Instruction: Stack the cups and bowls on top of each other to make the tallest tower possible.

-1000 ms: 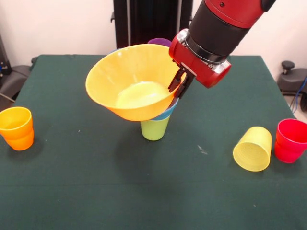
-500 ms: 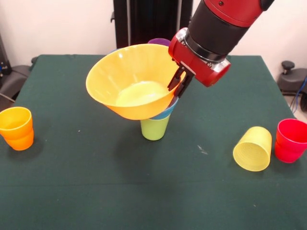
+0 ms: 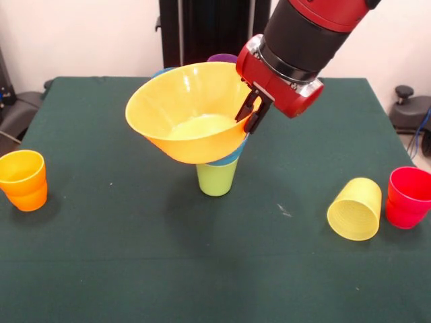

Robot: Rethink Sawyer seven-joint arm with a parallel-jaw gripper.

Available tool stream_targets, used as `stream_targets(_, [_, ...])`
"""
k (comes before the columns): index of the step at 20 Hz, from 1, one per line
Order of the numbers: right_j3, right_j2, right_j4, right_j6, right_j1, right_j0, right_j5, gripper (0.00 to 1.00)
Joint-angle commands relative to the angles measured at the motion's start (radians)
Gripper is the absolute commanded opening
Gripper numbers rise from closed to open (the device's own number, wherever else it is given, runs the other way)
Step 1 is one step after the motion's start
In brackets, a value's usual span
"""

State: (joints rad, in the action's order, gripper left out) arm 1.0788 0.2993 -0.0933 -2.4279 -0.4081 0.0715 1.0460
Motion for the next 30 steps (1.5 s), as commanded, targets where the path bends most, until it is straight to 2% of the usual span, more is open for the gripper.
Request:
stream_targets(1, [0.059, -0.061, 0.024, -0.068, -0.036, 0.003, 0.023, 0.00])
stream_targets(17, [0.075, -0.064, 0.032, -0.029, -0.069, -0.008, 0.053, 0.00])
stream_targets(30, [0.069, -0.059, 0.016, -0.050, -0.036, 0.003, 0.037, 0.00])
